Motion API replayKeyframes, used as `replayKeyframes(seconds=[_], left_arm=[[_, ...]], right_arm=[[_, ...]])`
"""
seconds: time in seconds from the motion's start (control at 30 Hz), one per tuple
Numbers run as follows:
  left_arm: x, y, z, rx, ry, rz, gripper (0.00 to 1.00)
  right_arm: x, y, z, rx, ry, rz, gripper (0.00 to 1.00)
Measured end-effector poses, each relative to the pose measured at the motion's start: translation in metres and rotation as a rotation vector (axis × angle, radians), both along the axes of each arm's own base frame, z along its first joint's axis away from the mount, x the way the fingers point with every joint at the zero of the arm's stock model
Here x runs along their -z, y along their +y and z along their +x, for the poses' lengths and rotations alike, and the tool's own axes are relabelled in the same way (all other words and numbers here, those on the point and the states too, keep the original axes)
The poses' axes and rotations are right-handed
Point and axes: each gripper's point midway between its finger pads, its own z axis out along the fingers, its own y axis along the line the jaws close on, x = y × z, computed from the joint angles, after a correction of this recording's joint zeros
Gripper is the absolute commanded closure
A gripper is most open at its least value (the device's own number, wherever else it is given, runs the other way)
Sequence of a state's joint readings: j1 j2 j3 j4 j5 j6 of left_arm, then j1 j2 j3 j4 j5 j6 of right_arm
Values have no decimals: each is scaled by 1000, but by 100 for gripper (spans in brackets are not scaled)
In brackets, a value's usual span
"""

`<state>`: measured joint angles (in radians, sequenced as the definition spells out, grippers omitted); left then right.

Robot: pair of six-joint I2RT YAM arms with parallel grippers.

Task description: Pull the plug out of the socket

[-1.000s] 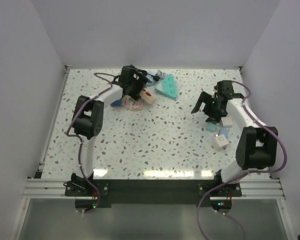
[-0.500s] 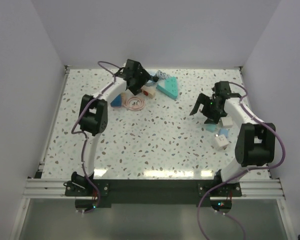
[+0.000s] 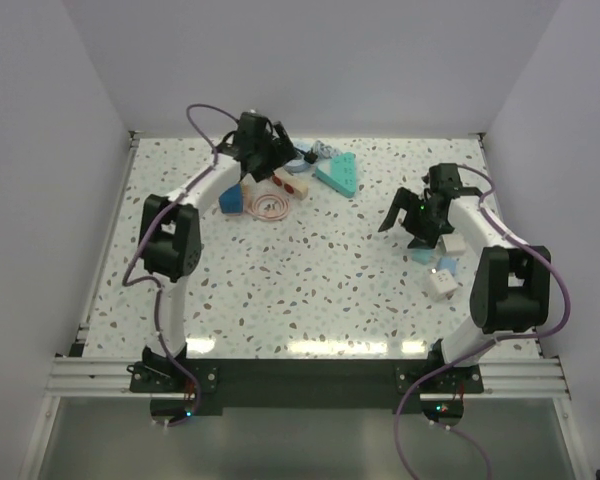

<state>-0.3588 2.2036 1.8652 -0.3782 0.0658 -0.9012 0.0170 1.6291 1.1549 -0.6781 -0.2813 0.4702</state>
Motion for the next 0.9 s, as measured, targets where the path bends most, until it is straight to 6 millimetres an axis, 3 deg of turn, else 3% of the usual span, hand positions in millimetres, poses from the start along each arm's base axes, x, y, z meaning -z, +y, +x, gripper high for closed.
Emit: replayKeyframes(seconds=[0.17,0.23,0.3,0.47,0.6,0.77,0.9], left_arm=[[-89,45,-2,55,-212,116,0],[-110,71,0,45,-256,191,0],[-113,94,4,31,-265,266,0],[-62,139,0,31,-139,460,3],[-14,151,-8,75,-37,554,4],[13,160,-12,102,18,622,6],[35,161,-23,133,55,631,21]], right_arm=[[0,2,0,-5,0,3,1],[0,3,-1,-9,-1,5,1],[0,5,-1,-15,-1,8,1],[0,14,-1,-40,2,24,1],[0,21,0,-60,4,24,1],[-2,26,0,-74,0,26,1],[0,28,-1,-79,8,26,1]])
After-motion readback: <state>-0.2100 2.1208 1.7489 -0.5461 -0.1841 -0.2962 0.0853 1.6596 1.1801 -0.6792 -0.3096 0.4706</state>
